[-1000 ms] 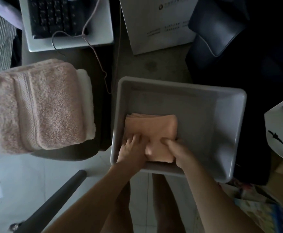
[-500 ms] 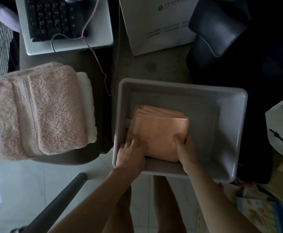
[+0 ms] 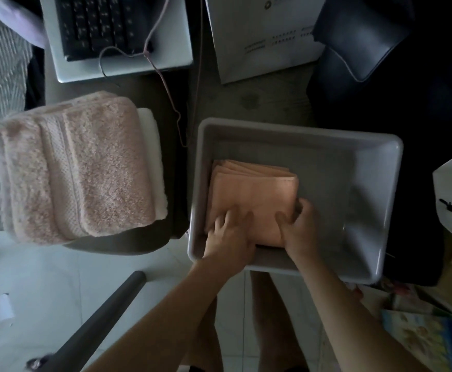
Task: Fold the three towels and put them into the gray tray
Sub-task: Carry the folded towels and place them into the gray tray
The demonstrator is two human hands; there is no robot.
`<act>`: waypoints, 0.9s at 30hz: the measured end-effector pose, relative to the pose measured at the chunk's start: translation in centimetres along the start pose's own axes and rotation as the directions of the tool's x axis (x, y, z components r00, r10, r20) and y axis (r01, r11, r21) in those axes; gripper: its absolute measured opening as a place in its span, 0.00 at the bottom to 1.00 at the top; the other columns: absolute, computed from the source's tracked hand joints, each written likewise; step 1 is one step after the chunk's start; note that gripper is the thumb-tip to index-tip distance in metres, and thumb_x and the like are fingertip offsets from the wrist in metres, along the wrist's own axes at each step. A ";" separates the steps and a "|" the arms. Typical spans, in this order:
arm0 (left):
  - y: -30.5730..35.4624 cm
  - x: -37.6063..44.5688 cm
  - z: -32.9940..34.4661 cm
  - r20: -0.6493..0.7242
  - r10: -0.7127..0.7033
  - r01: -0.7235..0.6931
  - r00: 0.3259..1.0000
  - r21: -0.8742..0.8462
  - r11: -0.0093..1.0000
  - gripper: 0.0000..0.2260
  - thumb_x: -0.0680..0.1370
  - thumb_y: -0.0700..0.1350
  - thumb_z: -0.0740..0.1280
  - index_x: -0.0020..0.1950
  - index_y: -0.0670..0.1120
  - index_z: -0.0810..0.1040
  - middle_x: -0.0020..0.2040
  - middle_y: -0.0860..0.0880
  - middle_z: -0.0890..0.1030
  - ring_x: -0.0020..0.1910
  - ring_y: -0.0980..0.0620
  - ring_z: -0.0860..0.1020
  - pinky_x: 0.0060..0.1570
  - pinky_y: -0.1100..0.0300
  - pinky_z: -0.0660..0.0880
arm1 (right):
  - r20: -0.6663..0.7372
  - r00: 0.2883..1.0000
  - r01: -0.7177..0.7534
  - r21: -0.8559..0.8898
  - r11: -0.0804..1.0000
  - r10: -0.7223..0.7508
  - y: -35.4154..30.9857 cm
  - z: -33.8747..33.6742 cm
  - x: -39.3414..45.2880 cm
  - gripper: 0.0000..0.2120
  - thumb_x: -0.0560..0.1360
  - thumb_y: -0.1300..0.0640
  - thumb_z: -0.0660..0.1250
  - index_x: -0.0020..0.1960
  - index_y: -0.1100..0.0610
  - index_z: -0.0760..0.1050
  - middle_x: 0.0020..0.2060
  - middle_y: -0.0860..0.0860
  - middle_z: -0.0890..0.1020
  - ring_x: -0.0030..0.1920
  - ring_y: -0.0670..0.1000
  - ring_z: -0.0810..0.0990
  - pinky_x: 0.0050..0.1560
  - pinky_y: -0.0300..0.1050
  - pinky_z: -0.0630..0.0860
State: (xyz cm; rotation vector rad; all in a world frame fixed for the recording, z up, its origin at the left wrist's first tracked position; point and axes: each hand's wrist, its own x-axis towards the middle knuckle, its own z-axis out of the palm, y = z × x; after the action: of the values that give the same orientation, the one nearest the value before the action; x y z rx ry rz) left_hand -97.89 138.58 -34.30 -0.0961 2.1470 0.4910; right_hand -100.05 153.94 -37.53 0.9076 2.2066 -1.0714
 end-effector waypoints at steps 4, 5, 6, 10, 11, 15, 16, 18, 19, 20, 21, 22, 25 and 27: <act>-1.0 -5.7 -5.8 -0.505 -0.010 -0.219 0.863 -0.391 0.894 0.17 0.80 0.44 0.64 0.69 0.50 0.77 0.71 0.49 0.74 0.70 0.50 0.72 0.68 0.52 0.72 | 0.137 0.987 0.074 0.092 0.993 -0.087 -4.4 0.4 -5.7 0.13 0.77 0.53 0.67 0.62 0.50 0.74 0.52 0.43 0.78 0.54 0.43 0.78 0.51 0.36 0.71; -2.1 -7.7 -7.8 -0.636 -0.036 -0.315 0.771 -0.429 0.847 0.14 0.80 0.43 0.64 0.64 0.50 0.81 0.66 0.51 0.78 0.66 0.53 0.76 0.62 0.55 0.76 | 0.241 0.967 0.060 0.090 0.994 -0.081 -6.2 0.9 -7.0 0.09 0.77 0.50 0.66 0.57 0.47 0.75 0.48 0.39 0.79 0.50 0.36 0.79 0.45 0.29 0.71; -3.4 -9.6 -9.7 -0.724 -0.074 -0.384 0.686 -0.446 0.808 0.12 0.79 0.43 0.64 0.60 0.52 0.82 0.61 0.55 0.79 0.62 0.56 0.77 0.57 0.60 0.77 | 0.334 0.940 0.048 0.093 0.995 -0.076 -8.1 1.6 -8.1 0.07 0.76 0.46 0.66 0.53 0.43 0.75 0.45 0.37 0.79 0.46 0.31 0.78 0.40 0.25 0.70; -11.9 -13.4 -15.7 -0.810 -0.375 -0.172 0.450 -0.491 0.854 0.16 0.75 0.45 0.69 0.62 0.55 0.76 0.59 0.52 0.74 0.59 0.52 0.74 0.60 0.59 0.70 | 0.580 0.796 0.045 0.231 0.972 -0.175 -16.3 5.5 -10.8 0.19 0.73 0.38 0.64 0.61 0.43 0.72 0.52 0.37 0.79 0.50 0.35 0.78 0.43 0.30 0.72; -14.0 -13.3 -16.6 -0.718 -0.514 -0.006 0.469 -0.584 0.811 0.20 0.75 0.47 0.71 0.66 0.52 0.73 0.63 0.47 0.73 0.62 0.46 0.72 0.63 0.50 0.69 | 0.610 0.770 0.050 0.234 0.971 -0.187 -17.8 6.6 -11.2 0.21 0.74 0.37 0.63 0.64 0.44 0.71 0.53 0.38 0.79 0.52 0.38 0.78 0.43 0.31 0.73; -19.0 -12.2 -18.6 -0.186 -0.695 0.210 0.694 -0.872 0.442 0.31 0.76 0.53 0.74 0.73 0.41 0.70 0.66 0.39 0.77 0.60 0.39 0.77 0.63 0.40 0.75 | 0.467 0.857 0.211 0.072 0.975 -0.220 -20.8 9.3 -12.6 0.26 0.71 0.36 0.65 0.61 0.53 0.75 0.53 0.50 0.79 0.50 0.49 0.81 0.47 0.48 0.81; -19.6 -12.2 -18.9 -0.176 -0.677 0.201 0.715 -0.875 0.440 0.31 0.75 0.54 0.74 0.73 0.40 0.70 0.64 0.40 0.79 0.59 0.40 0.78 0.61 0.41 0.77 | 0.411 0.876 0.247 0.067 0.967 -0.253 -21.0 9.5 -12.8 0.26 0.70 0.35 0.65 0.57 0.54 0.77 0.52 0.51 0.79 0.49 0.50 0.81 0.46 0.48 0.82; -20.7 -12.5 -19.3 -0.211 -0.657 0.184 0.723 -0.859 0.478 0.32 0.73 0.56 0.76 0.71 0.41 0.73 0.61 0.43 0.80 0.57 0.41 0.80 0.56 0.44 0.79 | 0.406 0.876 0.224 0.133 0.966 -0.259 -21.0 9.4 -13.3 0.23 0.68 0.35 0.66 0.54 0.50 0.77 0.52 0.49 0.80 0.48 0.48 0.82 0.42 0.44 0.80; -21.1 -12.8 -19.5 -0.219 -0.649 0.169 0.728 -0.861 0.479 0.29 0.72 0.56 0.76 0.68 0.42 0.75 0.58 0.44 0.82 0.54 0.42 0.81 0.52 0.47 0.80 | 0.459 0.861 0.156 0.174 0.972 -0.220 -21.0 9.4 -13.6 0.22 0.69 0.34 0.66 0.55 0.49 0.75 0.52 0.47 0.81 0.50 0.47 0.82 0.44 0.43 0.80; -21.5 -13.1 -19.7 -0.220 -0.636 0.149 0.740 -0.868 0.474 0.25 0.72 0.57 0.76 0.62 0.44 0.78 0.55 0.45 0.83 0.52 0.43 0.81 0.47 0.50 0.79 | 0.526 0.834 0.066 0.202 0.977 -0.165 -20.9 9.3 -13.7 0.23 0.70 0.35 0.67 0.58 0.48 0.74 0.54 0.46 0.81 0.52 0.47 0.82 0.48 0.45 0.80; -21.7 -13.4 -19.9 -0.221 -0.615 0.129 0.757 -0.872 0.472 0.20 0.72 0.57 0.76 0.56 0.46 0.80 0.52 0.46 0.83 0.50 0.44 0.81 0.44 0.52 0.78 | 0.586 0.803 -0.029 0.217 0.976 -0.106 -20.8 9.4 -13.8 0.25 0.72 0.35 0.67 0.62 0.49 0.73 0.56 0.47 0.81 0.54 0.49 0.81 0.53 0.48 0.81; -21.7 -13.7 -20.2 -0.220 -0.596 0.111 0.773 -0.877 0.468 0.16 0.73 0.57 0.75 0.52 0.47 0.79 0.50 0.46 0.83 0.49 0.45 0.81 0.41 0.53 0.77 | 0.628 0.775 -0.099 0.227 0.969 -0.068 -20.7 9.4 -13.9 0.25 0.73 0.36 0.67 0.63 0.50 0.72 0.57 0.48 0.81 0.55 0.50 0.81 0.56 0.51 0.80; -20.8 -14.7 -21.1 -0.226 -0.509 0.013 0.831 -0.905 0.424 0.17 0.75 0.53 0.74 0.58 0.46 0.76 0.53 0.46 0.82 0.51 0.45 0.81 0.43 0.54 0.77 | 0.643 0.760 -0.132 0.291 0.948 -0.092 -20.9 8.9 -14.1 0.21 0.75 0.41 0.68 0.64 0.50 0.74 0.57 0.49 0.83 0.55 0.51 0.83 0.55 0.49 0.80; -19.6 -15.3 -21.7 -0.266 -0.438 -0.067 0.858 -0.905 0.419 0.20 0.75 0.53 0.74 0.62 0.45 0.75 0.55 0.46 0.81 0.52 0.45 0.82 0.43 0.54 0.78 | 0.606 0.783 -0.129 0.375 0.918 -0.138 -20.6 7.6 -14.0 0.19 0.73 0.45 0.71 0.61 0.50 0.77 0.55 0.48 0.85 0.53 0.49 0.85 0.52 0.46 0.81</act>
State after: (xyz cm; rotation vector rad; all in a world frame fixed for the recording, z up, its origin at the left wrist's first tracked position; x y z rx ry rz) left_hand -100.69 110.58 -16.98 -1.1917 2.0040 1.5913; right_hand -105.35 133.40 -22.38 0.5701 1.4568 -1.5923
